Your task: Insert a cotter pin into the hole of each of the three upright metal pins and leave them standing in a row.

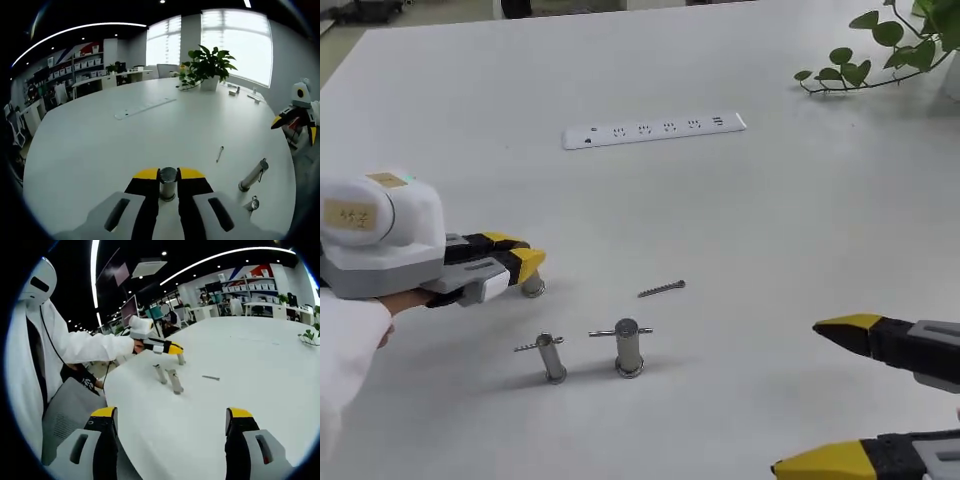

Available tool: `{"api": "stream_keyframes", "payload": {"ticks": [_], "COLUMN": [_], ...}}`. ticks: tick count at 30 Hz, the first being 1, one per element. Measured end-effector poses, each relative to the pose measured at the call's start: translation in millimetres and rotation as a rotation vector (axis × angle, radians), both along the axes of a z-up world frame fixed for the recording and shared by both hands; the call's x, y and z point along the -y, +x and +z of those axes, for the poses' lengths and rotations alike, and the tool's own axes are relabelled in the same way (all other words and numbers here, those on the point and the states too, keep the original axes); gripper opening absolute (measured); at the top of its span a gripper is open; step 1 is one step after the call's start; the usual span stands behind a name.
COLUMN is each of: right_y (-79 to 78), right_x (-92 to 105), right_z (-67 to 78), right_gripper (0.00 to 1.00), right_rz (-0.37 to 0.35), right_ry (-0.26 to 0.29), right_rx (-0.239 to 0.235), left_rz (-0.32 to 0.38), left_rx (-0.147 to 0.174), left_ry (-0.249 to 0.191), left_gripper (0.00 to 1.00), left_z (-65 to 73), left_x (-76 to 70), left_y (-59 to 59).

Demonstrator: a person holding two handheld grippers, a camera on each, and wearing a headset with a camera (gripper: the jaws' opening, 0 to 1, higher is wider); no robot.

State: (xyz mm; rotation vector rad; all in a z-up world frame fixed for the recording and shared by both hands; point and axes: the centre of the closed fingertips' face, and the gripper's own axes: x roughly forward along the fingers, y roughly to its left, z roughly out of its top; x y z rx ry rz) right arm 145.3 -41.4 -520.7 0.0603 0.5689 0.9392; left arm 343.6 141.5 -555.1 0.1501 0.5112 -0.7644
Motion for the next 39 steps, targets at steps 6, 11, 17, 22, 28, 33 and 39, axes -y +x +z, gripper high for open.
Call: {"api": "stream_keyframes", "payload": {"ticks": [6,11,17,22,28,33,39], "right_y": [0.0,1.1,3.3,5.4,3.5,4.4,4.3], "right_x": [-0.2,0.3,0.7,-1.0,-4.0,-5.6,-7.9], "right_z": [2.3,3.5,8.1,9.9,10.8,10.0,7.6], "right_gripper": [0.87,0.87,0.86,0.86,0.86,0.86,0.87], "right_rz": [0.0,0.004,0.012,0.028,0.053,0.061,0.066], "right_ry": [0.005,0.008,0.013,0.016,0.009,0.009,0.0], "right_rx": [0.01,0.017,0.035,0.046,0.05,0.046,0.036], "left_rz": [0.042,0.071,0.054,0.045,0.064,0.068,0.038], "left_rx": [0.002,0.015,0.029,0.037,0.032,0.034,0.028], "left_ry": [0.03,0.009,-0.037,-0.031,-0.036,-0.05,-0.054], "left_gripper": [0.09,0.09,0.09,0.09,0.09,0.09,0.09], "left_z": [3.7,23.8,52.1,69.7,79.1,87.3,90.2], "left_x": [-11.4,-21.1,-24.6,-27.9,-31.2,-29.0,-18.9], "left_y": [-0.9,-7.8,-28.0,-51.6,-77.8,-96.1,-118.0]}}
